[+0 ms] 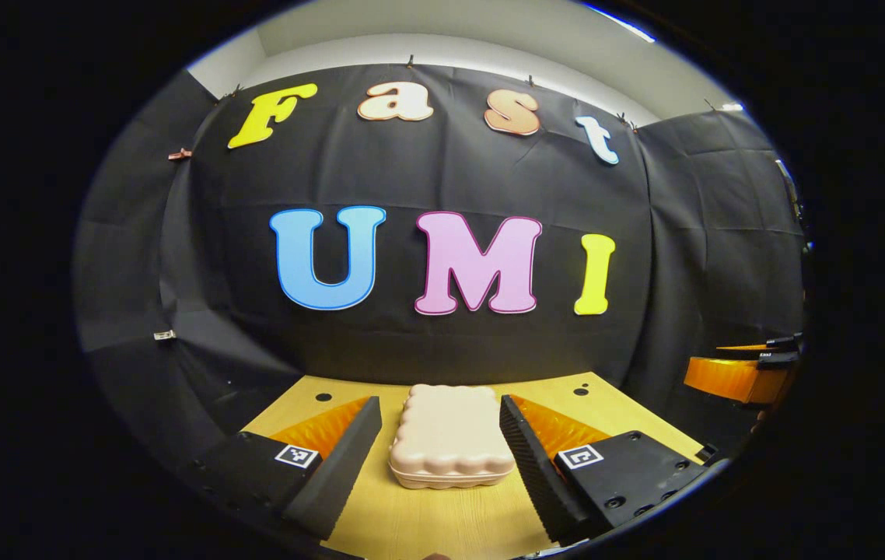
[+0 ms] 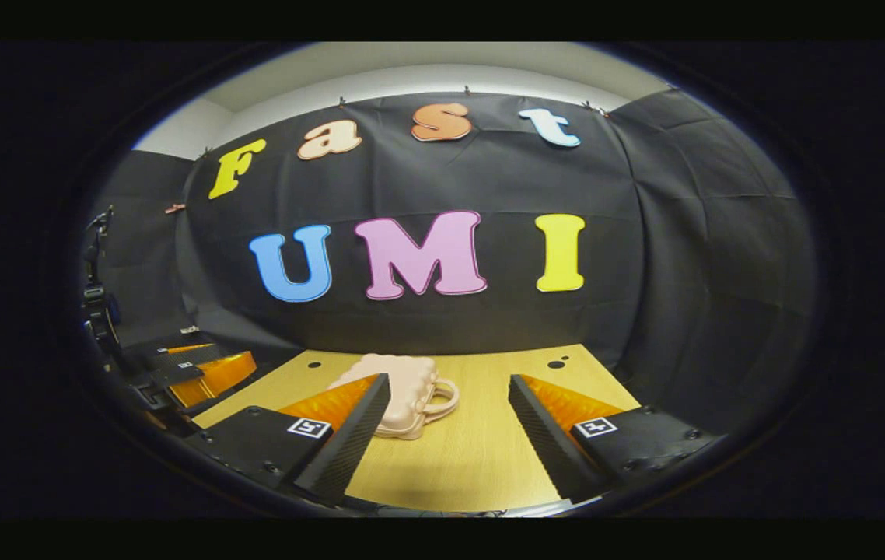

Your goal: First open the suitcase, pack the skin care products into it, and then close the suitcase.

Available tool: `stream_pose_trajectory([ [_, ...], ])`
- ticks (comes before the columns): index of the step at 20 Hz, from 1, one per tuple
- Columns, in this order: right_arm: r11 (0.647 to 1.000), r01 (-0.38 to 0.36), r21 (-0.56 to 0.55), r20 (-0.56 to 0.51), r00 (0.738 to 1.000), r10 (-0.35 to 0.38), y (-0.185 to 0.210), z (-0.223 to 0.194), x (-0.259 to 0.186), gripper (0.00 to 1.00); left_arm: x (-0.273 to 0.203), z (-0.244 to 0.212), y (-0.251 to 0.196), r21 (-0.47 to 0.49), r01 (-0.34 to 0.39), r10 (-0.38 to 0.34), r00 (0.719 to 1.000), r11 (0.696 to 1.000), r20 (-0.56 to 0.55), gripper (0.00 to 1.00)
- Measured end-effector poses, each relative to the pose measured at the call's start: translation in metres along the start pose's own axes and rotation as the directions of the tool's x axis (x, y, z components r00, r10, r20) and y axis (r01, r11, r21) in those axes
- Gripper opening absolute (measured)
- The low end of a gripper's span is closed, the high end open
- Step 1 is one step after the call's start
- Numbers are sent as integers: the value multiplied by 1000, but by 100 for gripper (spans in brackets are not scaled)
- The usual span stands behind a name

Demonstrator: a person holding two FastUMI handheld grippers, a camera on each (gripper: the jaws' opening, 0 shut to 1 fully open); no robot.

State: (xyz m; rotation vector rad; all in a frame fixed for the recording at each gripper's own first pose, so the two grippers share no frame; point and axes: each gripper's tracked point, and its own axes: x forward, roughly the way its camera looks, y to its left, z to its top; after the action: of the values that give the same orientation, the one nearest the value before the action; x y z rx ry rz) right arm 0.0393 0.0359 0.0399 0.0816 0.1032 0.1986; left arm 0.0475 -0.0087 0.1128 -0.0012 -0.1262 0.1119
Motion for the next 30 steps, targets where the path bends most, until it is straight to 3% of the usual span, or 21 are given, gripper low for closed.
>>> stream_pose_trajectory([
  [9,1000,9,-3,-23,1000,-9,2,-20,-11,97,-11,-45,-2,22,21,-18,993,1000,-116,96],
  [30,999,50,7,-49,998,-49,-16,-38,-6,97,-19,-76,1,55,27,-17,984,998,-175,96],
])
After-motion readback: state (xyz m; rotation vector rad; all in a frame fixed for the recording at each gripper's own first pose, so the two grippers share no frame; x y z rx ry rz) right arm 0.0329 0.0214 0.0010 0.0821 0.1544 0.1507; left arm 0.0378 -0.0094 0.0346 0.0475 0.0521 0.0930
